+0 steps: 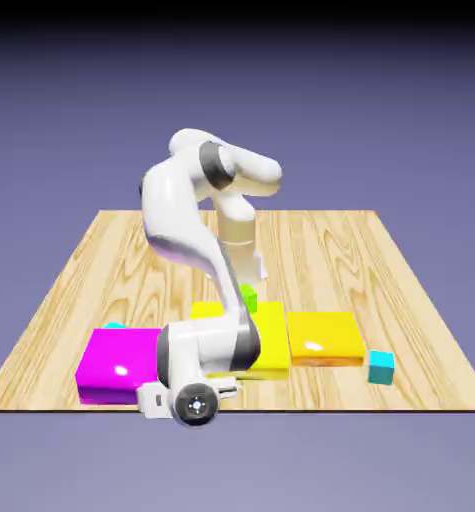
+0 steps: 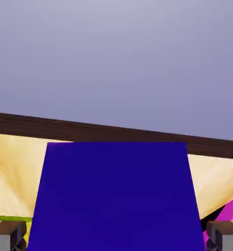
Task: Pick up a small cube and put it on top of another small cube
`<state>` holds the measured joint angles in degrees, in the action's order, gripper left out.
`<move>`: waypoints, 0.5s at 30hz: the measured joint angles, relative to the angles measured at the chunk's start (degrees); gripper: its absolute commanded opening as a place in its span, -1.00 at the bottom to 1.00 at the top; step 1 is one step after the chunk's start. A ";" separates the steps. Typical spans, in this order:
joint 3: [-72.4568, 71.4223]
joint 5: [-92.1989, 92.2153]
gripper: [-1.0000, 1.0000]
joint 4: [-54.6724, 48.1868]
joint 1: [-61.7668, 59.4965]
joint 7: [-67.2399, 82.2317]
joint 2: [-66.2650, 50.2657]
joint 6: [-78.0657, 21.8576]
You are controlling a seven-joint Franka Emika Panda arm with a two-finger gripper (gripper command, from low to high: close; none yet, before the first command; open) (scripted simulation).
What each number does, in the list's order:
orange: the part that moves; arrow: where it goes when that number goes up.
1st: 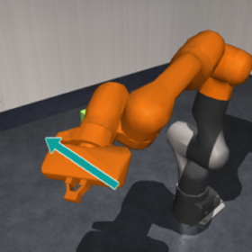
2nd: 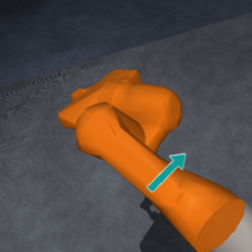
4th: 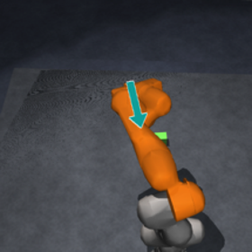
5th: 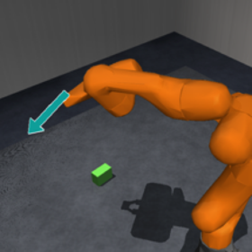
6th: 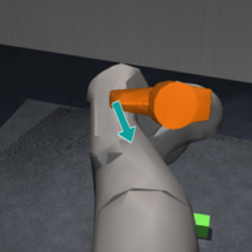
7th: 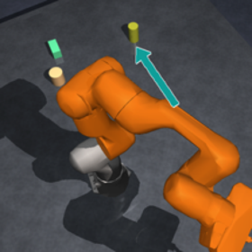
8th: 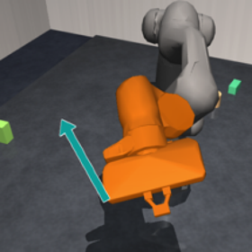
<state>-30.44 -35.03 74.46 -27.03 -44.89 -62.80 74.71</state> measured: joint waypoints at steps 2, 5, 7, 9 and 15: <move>-0.01 0.24 -1.00 -4.15 1.50 0.97 -0.61 -2.96; -0.04 0.60 -1.00 -10.38 3.74 2.44 -1.52 -7.40; 3.45 2.80 -1.00 -7.97 6.41 1.64 0.99 -6.78; 7.60 5.36 -1.00 -4.31 9.30 0.51 4.09 -5.49; 20.06 13.05 -1.00 6.66 17.96 -2.89 13.41 -1.60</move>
<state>-10.38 -21.98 81.11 -9.07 -47.78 -49.39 73.11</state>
